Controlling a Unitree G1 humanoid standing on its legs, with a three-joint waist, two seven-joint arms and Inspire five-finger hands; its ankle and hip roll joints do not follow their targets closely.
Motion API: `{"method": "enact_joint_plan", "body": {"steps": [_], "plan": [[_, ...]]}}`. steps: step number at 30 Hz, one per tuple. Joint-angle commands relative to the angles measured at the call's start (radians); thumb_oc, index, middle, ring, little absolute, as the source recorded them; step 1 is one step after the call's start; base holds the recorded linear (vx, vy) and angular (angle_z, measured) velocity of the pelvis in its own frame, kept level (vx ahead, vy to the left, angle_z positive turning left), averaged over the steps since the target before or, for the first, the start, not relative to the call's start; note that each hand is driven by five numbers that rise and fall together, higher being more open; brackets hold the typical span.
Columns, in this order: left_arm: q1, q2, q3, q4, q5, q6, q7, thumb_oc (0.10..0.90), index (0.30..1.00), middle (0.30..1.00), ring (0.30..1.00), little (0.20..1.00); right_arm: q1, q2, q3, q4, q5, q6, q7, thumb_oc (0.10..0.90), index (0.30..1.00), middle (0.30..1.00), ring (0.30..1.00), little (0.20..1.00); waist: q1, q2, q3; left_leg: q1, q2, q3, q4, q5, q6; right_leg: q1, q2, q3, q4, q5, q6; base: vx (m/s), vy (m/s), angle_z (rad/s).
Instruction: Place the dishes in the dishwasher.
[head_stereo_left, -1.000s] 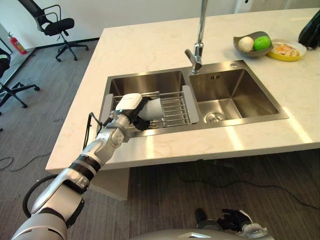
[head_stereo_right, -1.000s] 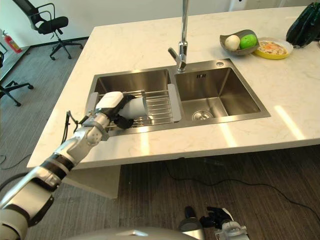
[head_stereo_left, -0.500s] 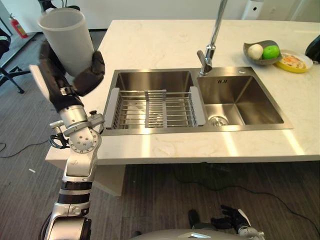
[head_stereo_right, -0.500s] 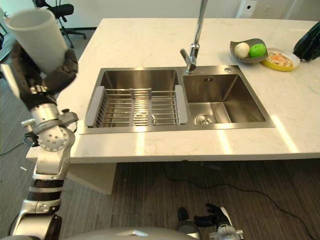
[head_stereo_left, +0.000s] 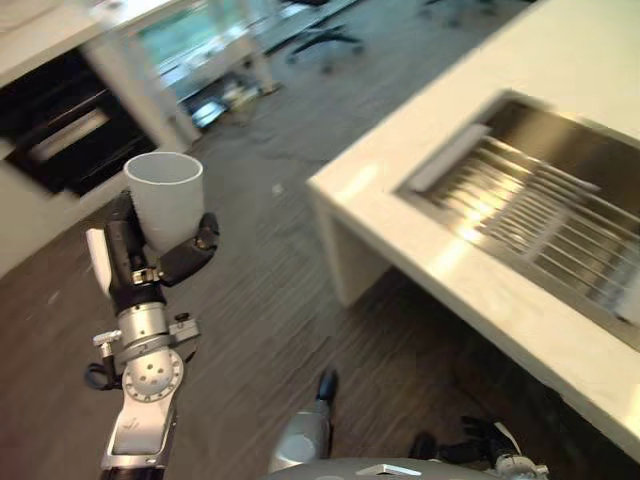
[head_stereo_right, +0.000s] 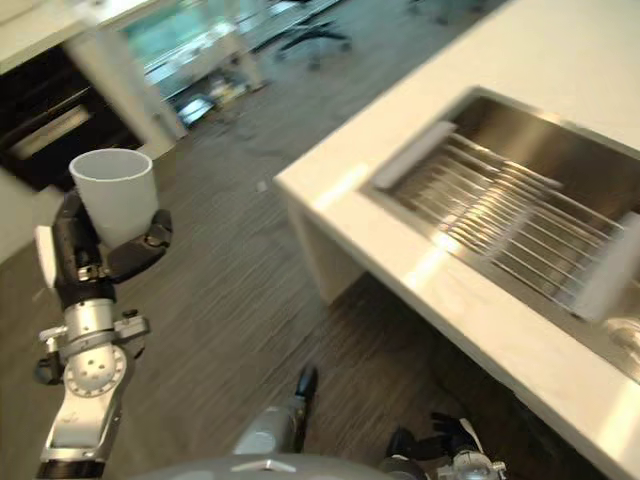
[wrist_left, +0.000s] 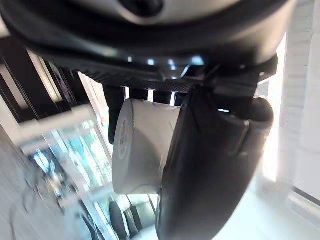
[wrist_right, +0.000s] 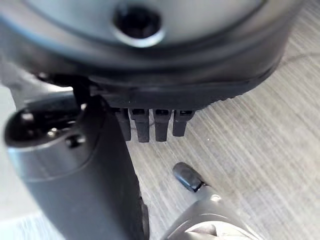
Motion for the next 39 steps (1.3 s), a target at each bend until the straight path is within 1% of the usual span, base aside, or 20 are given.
{"method": "enact_joint_plan", "body": {"steps": [1,3,4,5,6,7,8,10,11,14,16,17,18,19,21,22,24,26,33,39], "plan": [[-0.151,0.105,0.057,-0.140,0.081,-0.120,-0.030,0.400,0.300,0.300,0.300,0.300,-0.009,0.035,-0.032,0.023,0.045,-0.044,-0.017,0.800,0.900,0.900,0.900,0.900,-0.090,-0.098,-0.047,0.179,0.153,0.163,-0.043,0.052,-0.130,0.015,-0.040,-0.141,0.025,-0.008,0.068,-0.33,0.032,1.72],[-0.165,0.123,0.040,-0.141,0.090,-0.126,-0.040,0.400,0.300,0.300,0.300,0.300,-0.004,0.046,-0.041,0.014,0.072,-0.047,-0.012,0.800,0.900,0.900,0.900,0.900,-0.116,-0.106,-0.067,0.285,0.224,0.225,-0.040,0.028,-0.164,0.031,-0.061,-0.221,0.029,-0.004,0.074,-0.22,0.103,2.51],[-0.164,0.126,0.039,-0.142,0.089,-0.125,-0.040,0.400,0.300,0.300,0.300,0.300,-0.002,0.048,-0.041,0.013,0.074,-0.046,-0.011,0.800,0.900,0.900,0.900,0.900,-0.119,-0.105,-0.065,0.291,0.228,0.221,-0.044,0.028,-0.169,0.039,-0.057,-0.225,0.029,-0.007,0.076,-0.28,0.318,1.89],[-0.200,0.130,-0.005,-0.133,0.062,-0.126,-0.069,0.400,0.300,0.300,0.300,0.300,0.002,0.064,-0.054,0.019,0.102,-0.047,-0.014,0.800,0.900,0.900,0.900,0.900,-0.146,-0.109,-0.085,0.353,0.277,0.315,-0.077,0.048,-0.188,0.018,-0.119,-0.313,0.053,0.044,0.098,-0.28,0.371,1.57],[-0.223,0.129,-0.027,-0.144,0.046,-0.122,-0.083,0.400,0.300,0.300,0.300,0.300,-0.002,0.069,-0.068,0.011,0.114,-0.044,-0.025,0.800,0.900,0.900,0.900,0.900,-0.160,-0.111,-0.100,0.363,0.293,0.387,-0.093,0.076,-0.189,0.009,-0.160,-0.371,0.060,0.076,0.112,-0.35,0.537,1.36],[-0.241,0.131,-0.043,-0.140,0.035,-0.119,-0.090,0.400,0.300,0.300,0.300,0.300,-0.006,0.072,-0.072,0.007,0.123,-0.045,-0.035,0.800,0.900,0.900,0.900,0.900,-0.157,-0.108,-0.114,0.362,0.293,0.430,-0.087,0.076,-0.189,0.012,-0.185,-0.409,0.065,0.101,0.121,-0.13,0.355,2.30],[-0.249,0.134,-0.058,-0.137,0.031,-0.115,-0.100,0.400,0.300,0.300,0.300,0.300,-0.002,0.075,-0.085,0.005,0.135,-0.042,-0.043,0.800,0.900,0.900,0.900,0.900,-0.153,-0.106,-0.123,0.349,0.264,0.414,-0.099,0.031,-0.187,0.012,-0.196,-0.416,0.078,0.113,0.131,-0.03,0.378,2.37],[-0.286,0.147,-0.104,-0.153,0.030,-0.097,-0.124,0.400,0.300,0.300,0.300,0.300,0.007,0.106,-0.101,0.025,0.165,-0.035,-0.056,0.800,0.900,0.900,0.900,0.900,-0.144,-0.106,-0.140,0.303,0.272,0.441,-0.125,0.019,-0.165,0.029,-0.229,-0.452,0.106,0.132,0.145,-0.01,0.345,1.87],[-0.307,0.146,-0.134,-0.151,0.022,-0.091,-0.146,0.400,0.300,0.300,0.300,0.300,0.024,0.147,-0.109,0.030,0.202,-0.034,-0.040,0.800,0.900,0.900,0.900,0.900,-0.151,-0.113,-0.139,0.268,0.264,0.414,-0.127,0.002,-0.155,0.035,-0.241,-0.451,0.127,0.149,0.170,0.02,0.380,1.43],[-0.265,0.142,-0.162,-0.125,0.035,-0.076,-0.164,0.400,0.300,0.300,0.300,0.300,0.040,0.196,-0.144,0.040,0.265,-0.032,-0.052,0.800,0.900,0.900,0.900,0.900,-0.148,-0.152,-0.125,0.234,0.166,0.304,-0.135,-0.068,-0.087,0.019,-0.291,-0.353,0.215,0.196,0.188,0.11,0.378,2.11],[-0.285,0.142,-0.224,-0.068,-0.008,-0.091,-0.168,0.400,0.300,0.300,0.300,0.300,0.005,0.199,-0.142,0.039,0.299,-0.048,-0.055,0.800,0.900,0.900,0.900,0.900,-0.235,-0.157,-0.105,0.214,0.125,0.233,-0.142,-0.049,-0.066,-0.078,-0.164,0.043,0.199,0.166,0.172,0.22,0.238,1.44],[-0.304,0.141,-0.253,-0.057,-0.027,-0.095,-0.180,0.400,0.300,0.300,0.300,0.300,0.004,0.199,-0.144,0.043,0.333,-0.049,-0.045,0.800,0.900,0.900,0.900,0.900,-0.273,-0.152,-0.097,0.219,0.103,0.179,-0.142,-0.059,-0.059,-0.096,-0.084,0.208,0.187,0.121,0.161,0.35,0.340,1.90],[-0.321,0.146,-0.275,-0.041,-0.029,-0.096,-0.191,0.400,0.300,0.300,0.300,0.300,-0.008,0.197,-0.134,0.060,0.335,-0.048,-0.042,0.800,0.900,0.900,0.900,0.900,-0.294,-0.143,-0.093,0.224,0.078,0.137,-0.142,-0.068,-0.053,-0.112,-0.006,0.303,0.161,0.066,0.135,0.29,0.303,1.63],[-0.325,0.150,-0.275,-0.045,-0.017,-0.099,-0.197,0.400,0.300,0.300,0.300,0.300,-0.018,0.202,-0.129,0.063,0.351,-0.051,-0.046,0.800,0.900,0.900,0.900,0.900,-0.295,-0.140,-0.091,0.224,0.055,0.105,-0.142,-0.071,-0.050,-0.134,0.019,0.312,0.134,0.058,0.123,0.17,0.194,1.34],[-0.325,0.150,-0.266,-0.042,-0.019,-0.101,-0.193,0.400,0.300,0.300,0.300,0.300,-0.023,0.213,-0.127,0.047,0.376,-0.054,-0.047,0.800,0.900,0.900,0.900,0.900,-0.303,-0.142,-0.088,0.227,0.044,0.079,-0.142,-0.078,-0.050,-0.144,0.017,0.297,0.118,0.068,0.120,0.14,0.059,1.18],[-0.320,0.154,-0.247,-0.030,-0.015,-0.103,-0.178,0.400,0.300,0.300,0.300,0.300,-0.033,0.215,-0.123,0.050,0.368,-0.052,-0.056,0.800,0.900,0.900,0.900,0.900,-0.291,-0.149,-0.088,0.233,0.039,0.074,-0.142,-0.083,-0.050,-0.139,0.002,0.235,0.101,0.084,0.126,0.14,-0.001,0.96],[-0.315,0.151,-0.210,-0.017,-0.002,-0.099,-0.154,0.400,0.300,0.300,0.300,0.300,-0.043,0.204,-0.093,0.042,0.327,-0.048,-0.060,0.800,0.900,0.900,0.900,0.900,-0.271,-0.174,-0.102,0.244,0.032,0.074,-0.142,-0.092,-0.051,-0.085,-0.029,0.192,0.064,0.103,0.134,0.10,-0.068,0.51],[-0.289,0.124,-0.191,-0.021,-0.009,-0.100,-0.151,0.400,0.300,0.300,0.300,0.300,-0.057,0.186,-0.093,0.028,0.296,-0.048,-0.083,0.800,0.900,0.900,0.900,0.900,-0.261,-0.177,-0.118,0.256,0.029,0.085,-0.142,-0.098,-0.048,-0.052,-0.019,0.222,0.030,0.078,0.124,0.12,-0.008,0.21],[-0.215,0.089,-0.215,-0.030,-0.050,-0.076,-0.224,0.400,0.300,0.300,0.300,0.300,-0.055,0.191,-0.116,0.087,0.343,-0.026,-0.049,0.800,0.900,0.900,0.900,0.900,-0.251,-0.148,-0.143,0.299,0.031,0.084,-0.142,-0.103,-0.050,0.014,-0.008,0.206,0.012,0.033,0.107,0.07,-0.026,-0.13],[-0.223,0.097,-0.236,-0.035,-0.066,-0.075,-0.240,0.400,0.300,0.300,0.300,0.300,-0.057,0.184,-0.099,0.091,0.319,-0.022,-0.054,0.800,0.900,0.900,0.900,0.900,-0.272,-0.137,-0.136,0.294,0.041,0.089,-0.142,-0.092,-0.061,0.009,0.004,0.220,0.008,0.018,0.099,-0.03,-0.037,-0.02]]}}
